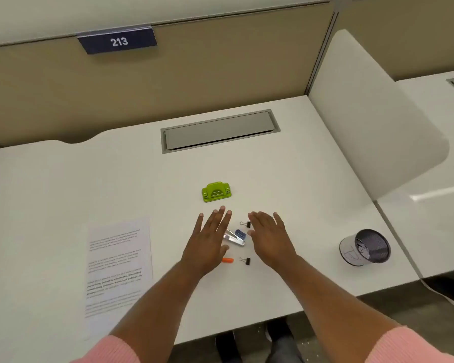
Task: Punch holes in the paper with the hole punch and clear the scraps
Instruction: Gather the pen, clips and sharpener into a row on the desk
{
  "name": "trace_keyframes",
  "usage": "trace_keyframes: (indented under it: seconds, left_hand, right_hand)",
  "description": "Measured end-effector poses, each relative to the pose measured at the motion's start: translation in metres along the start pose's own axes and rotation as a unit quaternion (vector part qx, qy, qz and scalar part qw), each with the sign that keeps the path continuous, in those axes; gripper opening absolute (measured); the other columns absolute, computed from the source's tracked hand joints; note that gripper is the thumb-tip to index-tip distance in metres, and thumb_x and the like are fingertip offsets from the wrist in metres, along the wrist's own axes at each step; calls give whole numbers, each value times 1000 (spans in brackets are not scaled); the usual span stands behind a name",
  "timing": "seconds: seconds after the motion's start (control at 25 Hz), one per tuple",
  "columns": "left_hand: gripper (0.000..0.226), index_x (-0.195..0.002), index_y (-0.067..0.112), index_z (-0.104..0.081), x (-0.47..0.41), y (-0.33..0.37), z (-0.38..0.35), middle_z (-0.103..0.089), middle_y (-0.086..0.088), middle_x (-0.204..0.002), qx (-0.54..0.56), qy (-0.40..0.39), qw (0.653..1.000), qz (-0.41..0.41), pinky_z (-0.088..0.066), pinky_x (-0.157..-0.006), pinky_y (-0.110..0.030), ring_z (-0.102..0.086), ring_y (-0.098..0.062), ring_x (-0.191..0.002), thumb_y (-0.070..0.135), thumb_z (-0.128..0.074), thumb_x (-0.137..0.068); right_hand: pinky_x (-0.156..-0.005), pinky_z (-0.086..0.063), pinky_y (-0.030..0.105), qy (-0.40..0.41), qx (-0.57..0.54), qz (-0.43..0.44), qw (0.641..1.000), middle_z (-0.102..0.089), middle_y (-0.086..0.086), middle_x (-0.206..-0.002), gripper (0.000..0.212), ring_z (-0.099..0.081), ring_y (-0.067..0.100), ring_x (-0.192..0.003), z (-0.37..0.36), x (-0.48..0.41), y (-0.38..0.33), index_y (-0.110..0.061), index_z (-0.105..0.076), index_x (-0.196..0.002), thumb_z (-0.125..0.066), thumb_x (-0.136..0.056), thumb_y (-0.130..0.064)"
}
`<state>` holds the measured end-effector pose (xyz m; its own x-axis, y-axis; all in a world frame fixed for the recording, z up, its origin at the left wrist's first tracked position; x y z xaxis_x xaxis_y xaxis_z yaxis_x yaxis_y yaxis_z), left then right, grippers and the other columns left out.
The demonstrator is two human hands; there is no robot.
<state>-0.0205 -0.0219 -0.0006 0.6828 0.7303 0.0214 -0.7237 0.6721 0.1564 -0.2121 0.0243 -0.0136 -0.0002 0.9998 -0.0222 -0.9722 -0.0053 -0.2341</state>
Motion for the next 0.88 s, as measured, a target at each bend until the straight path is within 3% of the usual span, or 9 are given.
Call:
trace_keyframes:
  seconds: [0.2, 0.32, 0.48, 0.56, 0.68, 0.76, 0.88]
  left_hand:
    - [88, -151, 14, -39, -18, -5, -35, -49, -7, -152, 12, -62, 997, 37, -17, -124, -46, -45, -24, -141, 29, -79, -75]
    - [69, -129, 15, -62, -28, -10, -48, -65, -3, -127, 16, -71, 997, 23, -34, -117, -53, -59, -24, -125, 25, -85, -65]
    - [36, -102, 19, -72, -35, -13, -56, -67, 2, -101, 23, -55, 998, 22, -38, -113, -50, -65, -19, -102, 21, -80, -67]
    - [23, -93, 21, -71, -36, -16, -56, -65, 4, -93, 27, -51, 998, 25, -32, -111, -42, -64, -19, -91, 24, -76, -71]
    - [18, -91, 23, -71, -37, -21, -46, -64, 6, -85, 40, -40, 998, 24, -34, -95, -33, -62, -20, -80, 31, -69, -76]
    - [21, -94, 24, -72, -42, -23, -36, -64, 7, -86, 49, -37, 998, 14, -37, -85, -32, -60, -19, -78, 35, -66, -77]
    - [24, -100, 26, -70, -66, -17, -21, -63, 9, -91, 71, -13, 997, -11, -40, -82, -33, -58, -18, -83, 38, -66, -80]
  right_hand:
    - [-104, -46, 39, -69, -87, -31, 993, -60, 12, -138, 43, -56, 31, -127, -27, -17, 14, -7, -59, -135, -62, -92, -7]
    - [-94, -52, 38, -90, -109, -33, 989, -59, 8, -138, 45, -55, 29, -126, -36, -30, 18, -11, -61, -133, -58, -89, 1]
    - [-69, -52, 35, -108, -90, -29, 990, -62, 2, -116, 39, -59, 26, -101, -47, -43, 24, -16, -67, -115, -58, -82, 3]
    - [-69, -51, 36, -107, -95, -26, 989, -62, 5, -106, 36, -59, 27, -94, -49, -48, 26, -13, -69, -109, -57, -80, 4]
    - [-70, -51, 36, -76, -119, -60, 988, -62, 7, -101, 30, -60, 28, -89, -42, -50, 32, -10, -68, -106, -59, -80, 0]
    - [-71, -52, 36, -49, -143, -98, 984, -63, 7, -104, 28, -61, 28, -90, -34, -51, 39, -10, -68, -109, -59, -83, -2]
    - [-75, -53, 35, -23, -164, -140, 976, -63, 7, -107, 29, -62, 28, -94, -18, -50, 62, -10, -68, -112, -58, -86, -1]
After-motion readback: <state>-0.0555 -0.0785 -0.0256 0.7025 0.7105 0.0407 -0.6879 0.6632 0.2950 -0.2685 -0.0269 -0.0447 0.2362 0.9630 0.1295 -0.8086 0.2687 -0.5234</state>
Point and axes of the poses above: each hand's wrist, its own x-axis away from the middle knuckle, its own z-axis out of the back of the hand, y = z × x, the point moved 3 cm from there along -x, towards the middle knuckle
